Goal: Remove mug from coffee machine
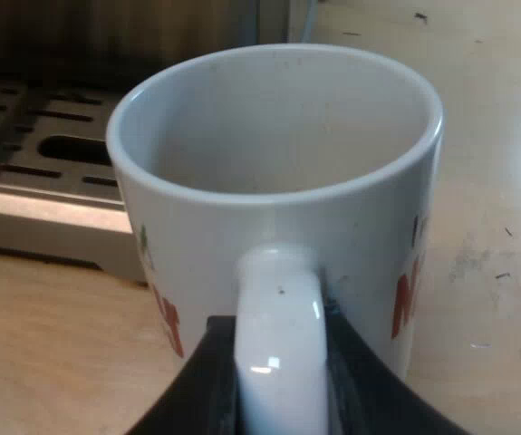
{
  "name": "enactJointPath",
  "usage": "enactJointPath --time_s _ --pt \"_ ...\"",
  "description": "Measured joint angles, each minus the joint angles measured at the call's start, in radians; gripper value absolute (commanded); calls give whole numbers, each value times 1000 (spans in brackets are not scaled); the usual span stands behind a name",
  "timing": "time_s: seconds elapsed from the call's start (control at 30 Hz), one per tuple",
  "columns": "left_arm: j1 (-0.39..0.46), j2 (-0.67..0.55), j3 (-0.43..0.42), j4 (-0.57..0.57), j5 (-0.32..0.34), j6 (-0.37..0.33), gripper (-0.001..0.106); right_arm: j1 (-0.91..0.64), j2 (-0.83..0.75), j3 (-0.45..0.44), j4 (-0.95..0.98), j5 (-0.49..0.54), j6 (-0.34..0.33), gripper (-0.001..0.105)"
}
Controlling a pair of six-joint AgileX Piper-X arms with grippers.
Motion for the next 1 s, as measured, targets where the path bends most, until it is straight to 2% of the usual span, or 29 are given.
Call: enactJointPath --time_s 0.13,0.33,0.6,1.0 --pt "0 13 0 -68 0 0 87 2 -5 48 -37 68 34 0" --pt "0 12 0 -97 0 0 87 2 -5 139 -129 167 41 0" --pt "0 12 0 -97 0 0 87 2 -5 258 -336 200 41 0" --pt "0 12 0 -97 0 0 87 2 -5 348 -425 247 43 0"
